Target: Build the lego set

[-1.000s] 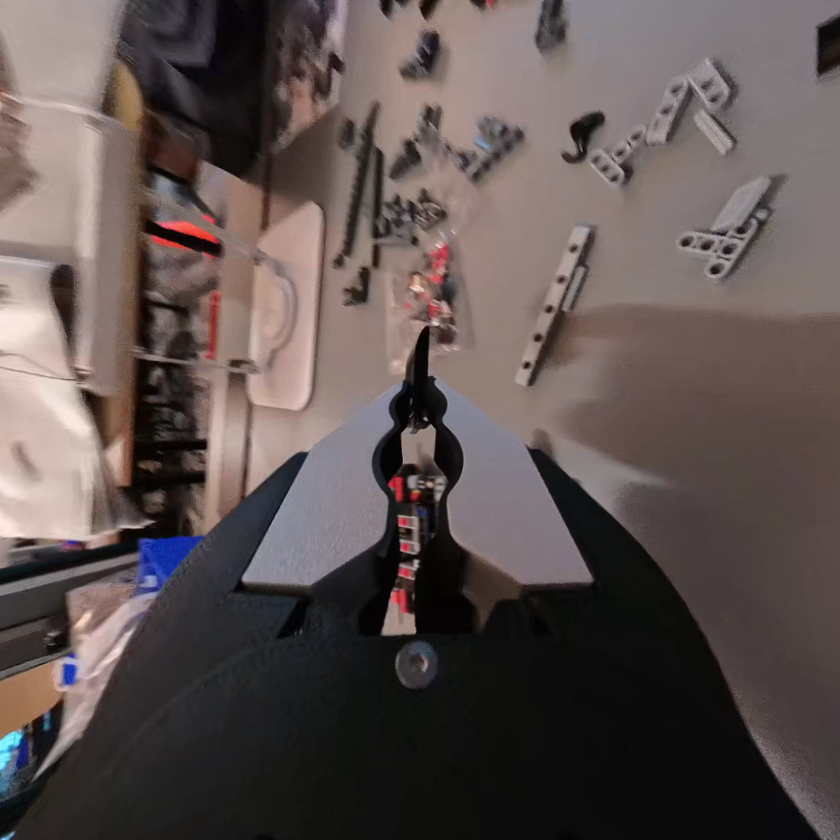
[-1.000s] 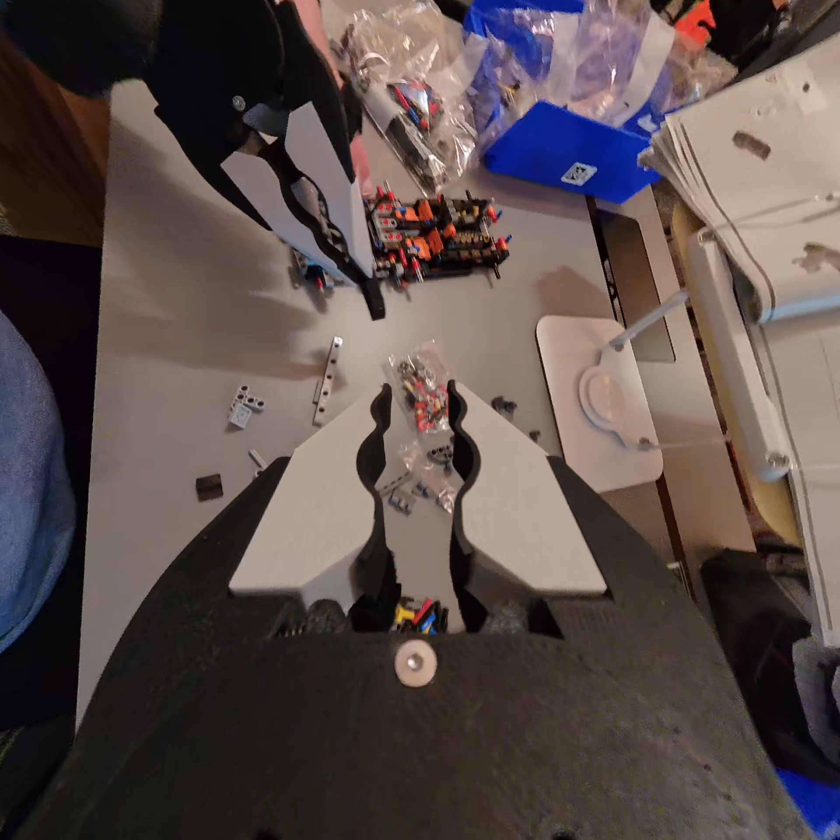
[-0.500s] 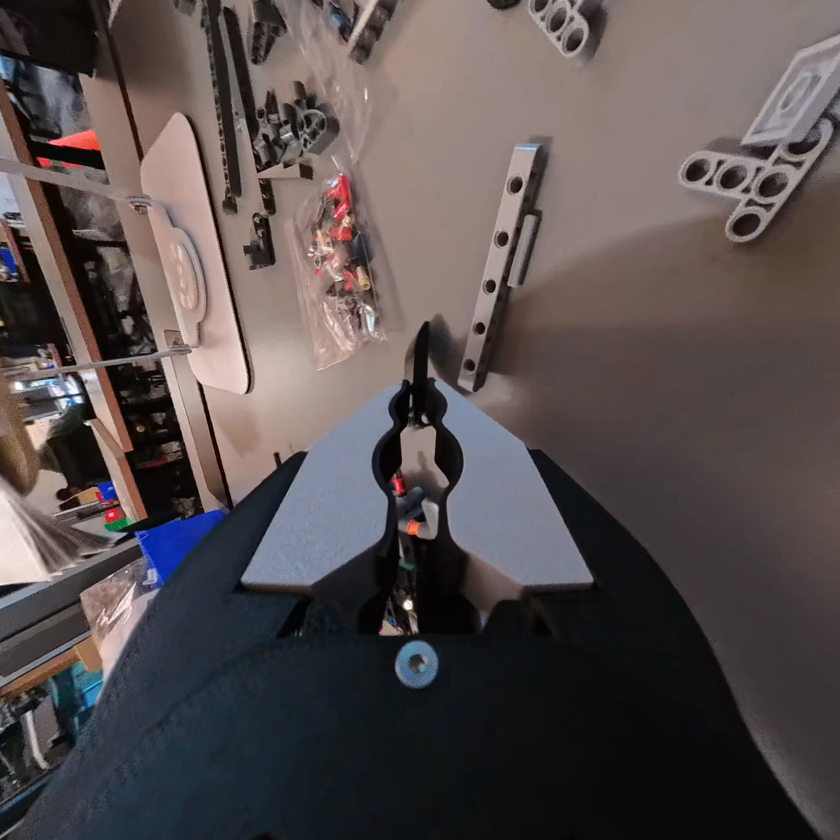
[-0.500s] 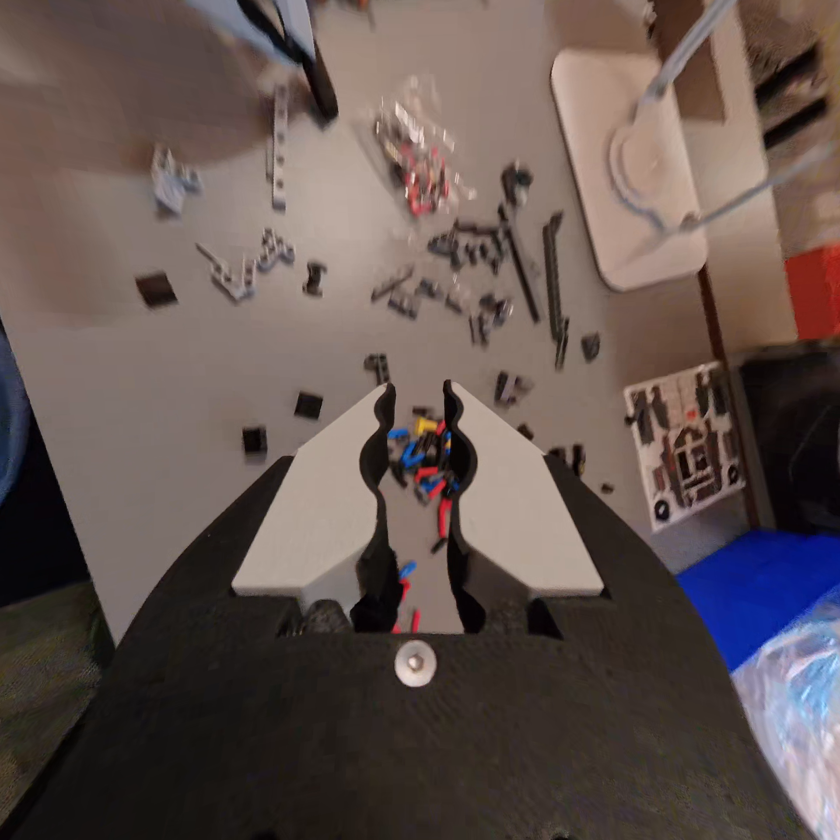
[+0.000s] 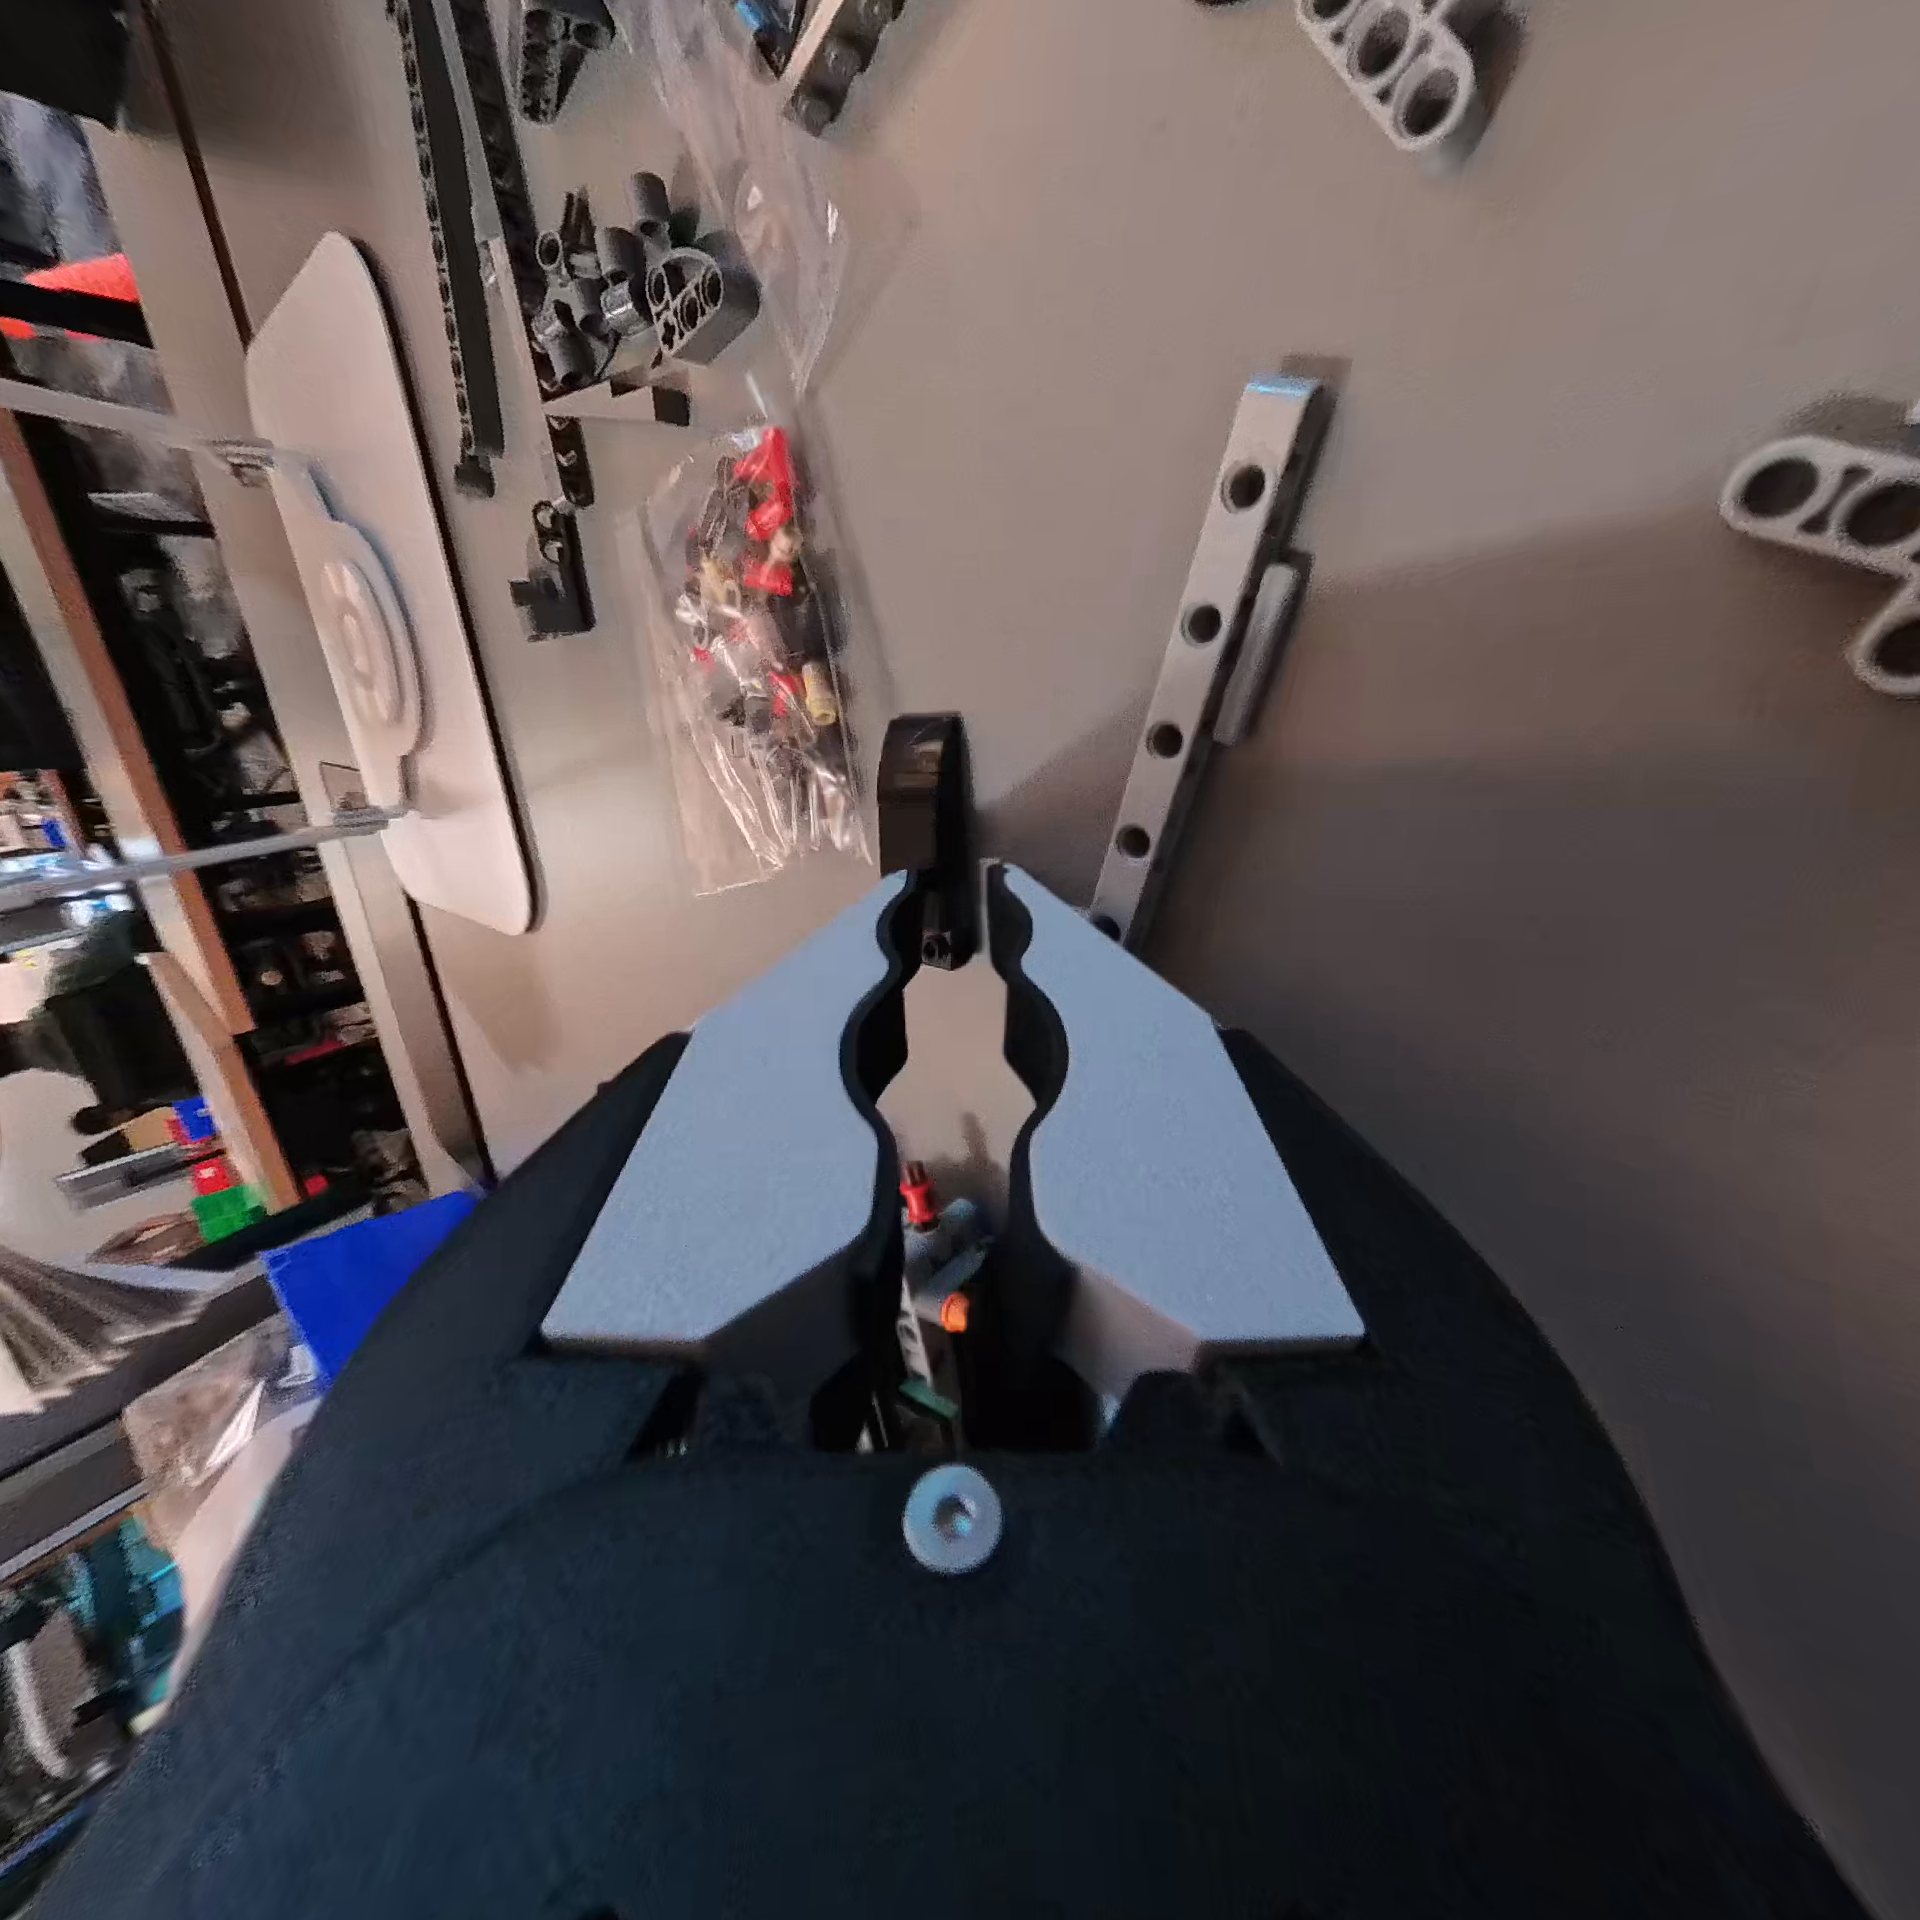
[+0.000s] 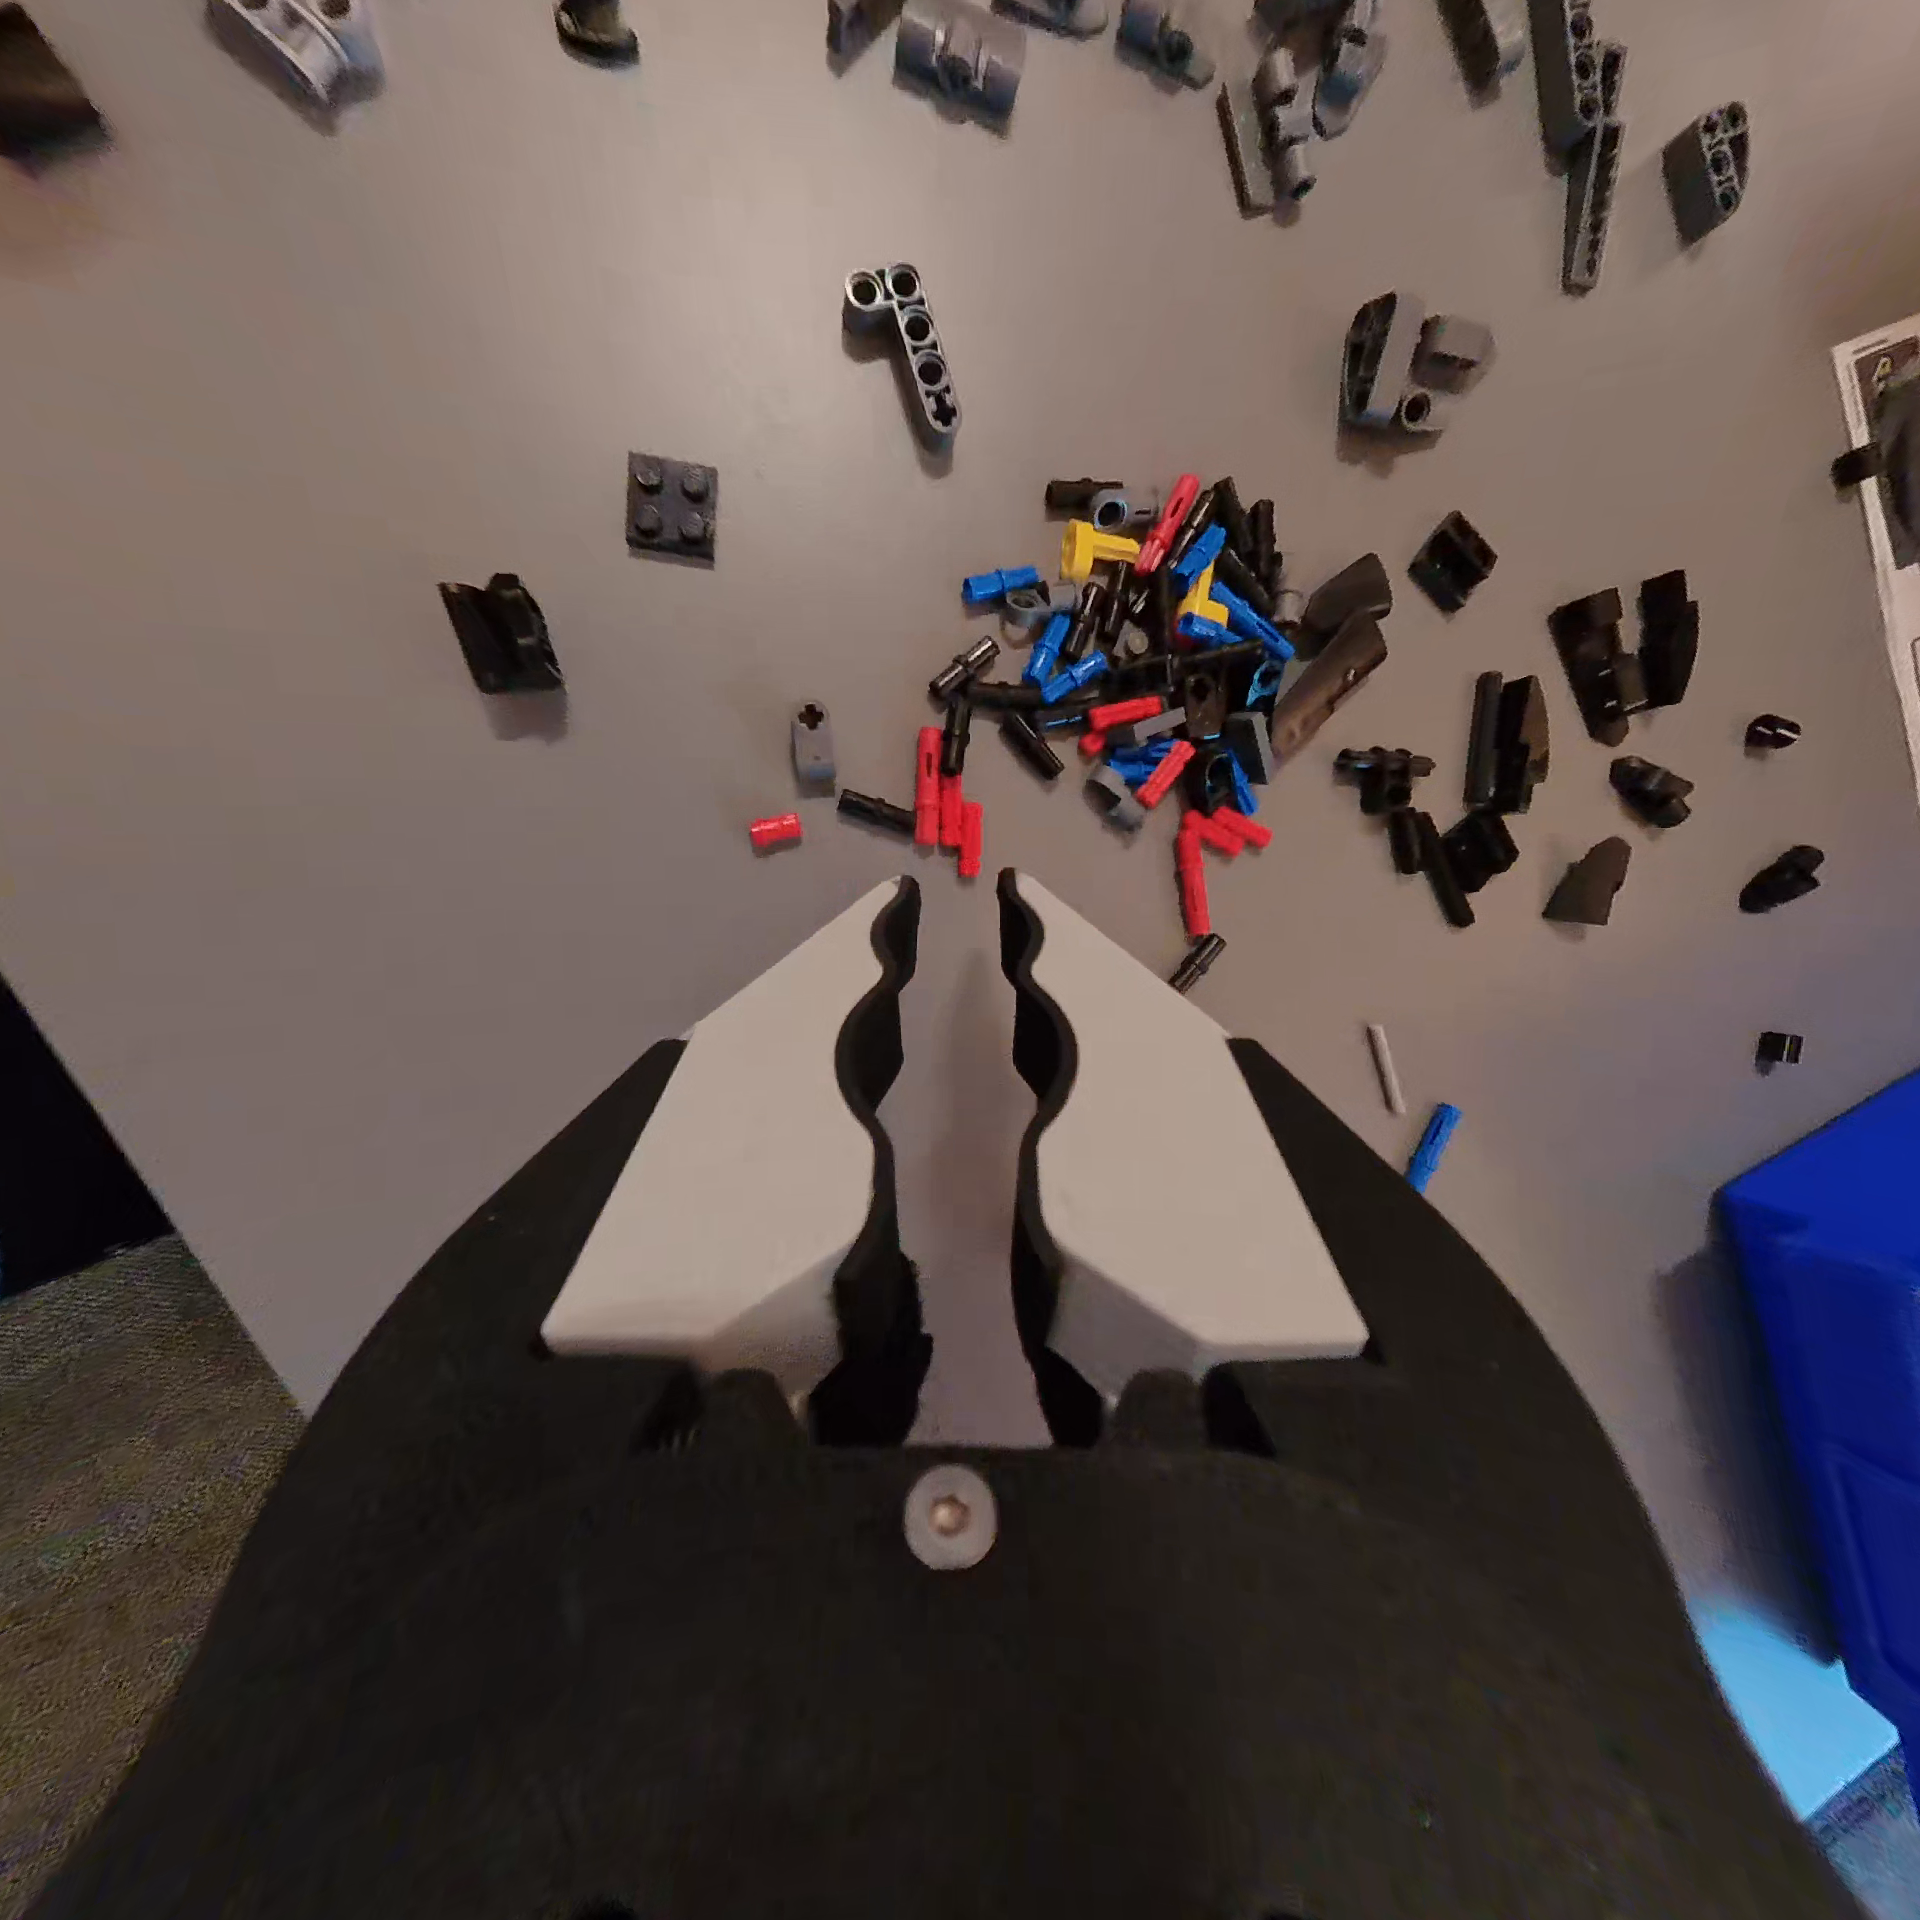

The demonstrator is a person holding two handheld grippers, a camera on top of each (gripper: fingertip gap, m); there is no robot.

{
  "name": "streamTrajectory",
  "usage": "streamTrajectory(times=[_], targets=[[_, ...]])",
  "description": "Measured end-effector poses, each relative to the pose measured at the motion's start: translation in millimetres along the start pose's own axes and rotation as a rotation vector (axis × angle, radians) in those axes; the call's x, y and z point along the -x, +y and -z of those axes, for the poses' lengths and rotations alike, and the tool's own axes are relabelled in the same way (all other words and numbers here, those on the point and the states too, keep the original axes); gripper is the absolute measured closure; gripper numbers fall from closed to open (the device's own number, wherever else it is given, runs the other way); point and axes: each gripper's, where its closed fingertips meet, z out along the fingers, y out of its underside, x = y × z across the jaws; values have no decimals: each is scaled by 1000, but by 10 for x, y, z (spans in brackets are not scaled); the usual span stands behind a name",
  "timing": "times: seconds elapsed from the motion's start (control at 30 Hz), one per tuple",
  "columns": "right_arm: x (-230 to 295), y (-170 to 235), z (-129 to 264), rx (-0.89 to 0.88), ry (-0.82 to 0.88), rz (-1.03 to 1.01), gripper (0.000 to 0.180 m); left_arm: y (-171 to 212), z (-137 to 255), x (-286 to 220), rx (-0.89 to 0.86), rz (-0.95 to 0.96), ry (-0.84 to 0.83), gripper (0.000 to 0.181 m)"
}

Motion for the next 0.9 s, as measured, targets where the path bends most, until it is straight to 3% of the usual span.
streamTrajectory(times=[0.03,0.33,0.57,0.9], targets=[[-10,14,-17,4,4,2,167,0,1,11,3,12,14,168],[-293,171,180,-32,45,-71,169,23,253,228,-60,107,-10,149],[-561,189,253,-54,108,-111,162,-299,559,287,-214,161,-59,157],[-530,19,119,-94,5,-84,165,-507,638,223,-296,192,-32,161]])
